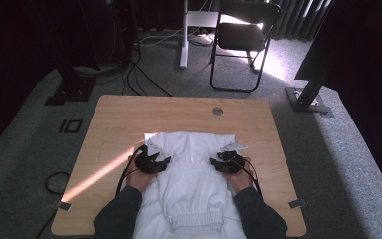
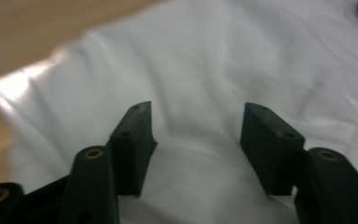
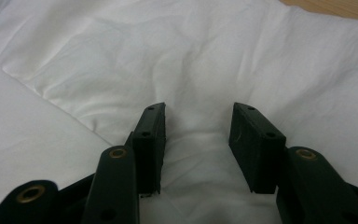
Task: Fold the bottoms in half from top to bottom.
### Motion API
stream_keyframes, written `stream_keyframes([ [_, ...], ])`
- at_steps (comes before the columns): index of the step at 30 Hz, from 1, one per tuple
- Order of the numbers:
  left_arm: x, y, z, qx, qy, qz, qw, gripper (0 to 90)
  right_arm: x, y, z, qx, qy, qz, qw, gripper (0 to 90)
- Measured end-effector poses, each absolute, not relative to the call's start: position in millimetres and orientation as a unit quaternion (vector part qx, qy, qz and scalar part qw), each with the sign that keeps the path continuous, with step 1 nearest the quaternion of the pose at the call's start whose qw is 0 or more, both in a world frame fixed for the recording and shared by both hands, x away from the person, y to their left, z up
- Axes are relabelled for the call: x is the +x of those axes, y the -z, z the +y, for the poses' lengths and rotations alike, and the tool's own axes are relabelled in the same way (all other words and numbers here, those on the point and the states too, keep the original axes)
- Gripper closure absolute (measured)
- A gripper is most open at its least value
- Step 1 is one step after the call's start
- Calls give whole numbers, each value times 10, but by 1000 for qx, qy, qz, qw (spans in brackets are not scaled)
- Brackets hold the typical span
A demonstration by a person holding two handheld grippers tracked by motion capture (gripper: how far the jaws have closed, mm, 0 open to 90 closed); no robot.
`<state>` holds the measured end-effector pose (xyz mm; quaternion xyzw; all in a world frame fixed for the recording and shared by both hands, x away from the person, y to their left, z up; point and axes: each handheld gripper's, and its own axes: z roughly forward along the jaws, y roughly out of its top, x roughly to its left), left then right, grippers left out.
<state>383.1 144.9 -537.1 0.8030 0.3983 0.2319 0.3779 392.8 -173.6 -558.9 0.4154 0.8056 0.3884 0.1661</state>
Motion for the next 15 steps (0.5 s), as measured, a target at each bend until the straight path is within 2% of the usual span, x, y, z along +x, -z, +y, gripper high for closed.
stream_keyframes([
  [3,4008,5205,1576,780,-249,429,382,364,3924,5592,-1733,418,-389,804,167,550],
  [7,4307,5139,1741,761,-232,478,371,281,3920,5598,-1732,418,-391,802,170,550],
  [10,4582,5238,1892,756,-217,510,348,258,3914,5606,-1737,419,-395,800,170,550],
  [13,4695,5374,1960,750,-202,535,332,207,3907,5614,-1737,417,-396,799,173,550],
  [15,4716,5429,1966,750,-184,537,339,207,3906,5614,-1736,417,-396,799,174,550],
])
